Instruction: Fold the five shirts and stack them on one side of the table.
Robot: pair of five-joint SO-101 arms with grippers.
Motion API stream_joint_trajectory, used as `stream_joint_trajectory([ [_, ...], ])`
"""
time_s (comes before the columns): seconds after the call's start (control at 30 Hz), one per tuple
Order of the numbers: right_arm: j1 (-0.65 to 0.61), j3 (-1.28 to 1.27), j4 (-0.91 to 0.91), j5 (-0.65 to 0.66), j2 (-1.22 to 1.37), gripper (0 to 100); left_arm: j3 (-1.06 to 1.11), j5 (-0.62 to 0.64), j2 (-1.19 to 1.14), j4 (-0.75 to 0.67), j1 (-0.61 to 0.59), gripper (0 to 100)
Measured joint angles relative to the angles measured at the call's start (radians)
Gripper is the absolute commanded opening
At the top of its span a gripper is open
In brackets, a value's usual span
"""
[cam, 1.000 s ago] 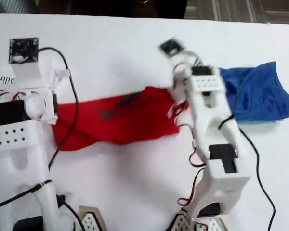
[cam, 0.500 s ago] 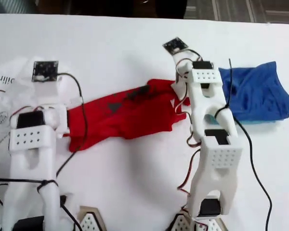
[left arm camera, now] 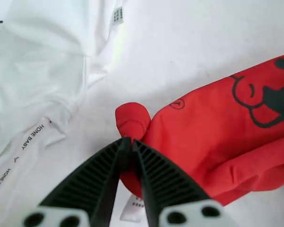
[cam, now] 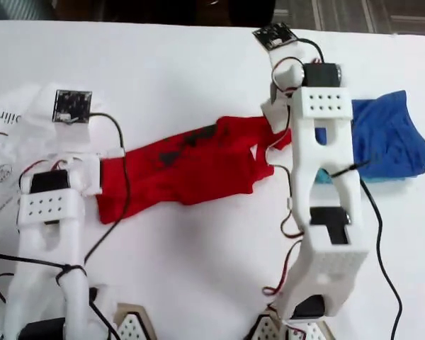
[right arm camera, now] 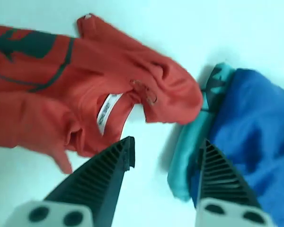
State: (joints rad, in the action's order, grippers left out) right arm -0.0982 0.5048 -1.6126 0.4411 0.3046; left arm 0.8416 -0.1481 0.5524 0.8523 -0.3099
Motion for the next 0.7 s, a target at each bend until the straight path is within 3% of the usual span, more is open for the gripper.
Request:
stream_joint_trajectory([
  [0.17,-0.025,-0.187,0.015,-0.06,-0.14,21.2,0.003,0.0,0.0,-0.002,0.002,3],
  [0.43,-0.175,-0.687,0.247,-0.166,-0.368,21.1,0.003,0.0,0.0,-0.002,0.0,3],
  [0.7,-0.265,-0.882,0.295,-0.213,-0.419,21.1,0.003,0.0,0.0,-0.002,0.002,3],
])
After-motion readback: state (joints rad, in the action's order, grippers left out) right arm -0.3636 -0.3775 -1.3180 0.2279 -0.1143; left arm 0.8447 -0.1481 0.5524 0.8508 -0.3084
